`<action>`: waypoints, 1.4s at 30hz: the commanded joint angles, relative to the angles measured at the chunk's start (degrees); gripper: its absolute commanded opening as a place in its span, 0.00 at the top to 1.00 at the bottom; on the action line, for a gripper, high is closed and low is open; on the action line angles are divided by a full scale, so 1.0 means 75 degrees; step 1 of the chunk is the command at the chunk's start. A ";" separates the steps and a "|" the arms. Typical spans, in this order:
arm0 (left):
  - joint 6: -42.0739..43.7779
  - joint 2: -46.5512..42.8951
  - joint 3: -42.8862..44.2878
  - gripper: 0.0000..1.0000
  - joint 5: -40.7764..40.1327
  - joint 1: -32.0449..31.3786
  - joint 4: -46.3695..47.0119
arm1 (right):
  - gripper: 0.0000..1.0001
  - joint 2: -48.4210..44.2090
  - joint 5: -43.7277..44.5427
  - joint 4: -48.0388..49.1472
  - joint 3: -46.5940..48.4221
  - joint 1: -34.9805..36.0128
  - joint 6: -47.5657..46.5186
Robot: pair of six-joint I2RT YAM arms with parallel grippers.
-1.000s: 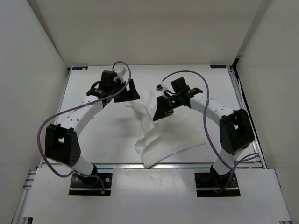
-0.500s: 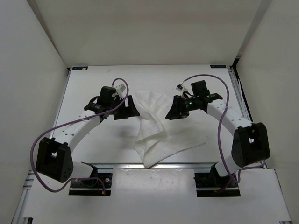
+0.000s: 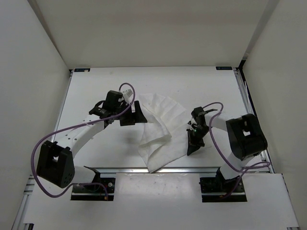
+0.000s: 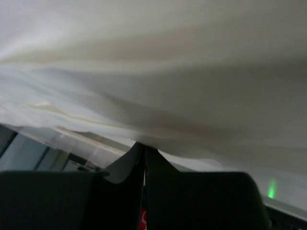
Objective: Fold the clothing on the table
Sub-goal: Flatten the skirt out
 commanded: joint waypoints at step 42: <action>-0.5041 0.3037 0.3316 0.28 -0.4503 -0.2230 -0.0253 | 0.80 -0.0797 0.2412 -0.0826 0.1960 -0.0385 -0.0767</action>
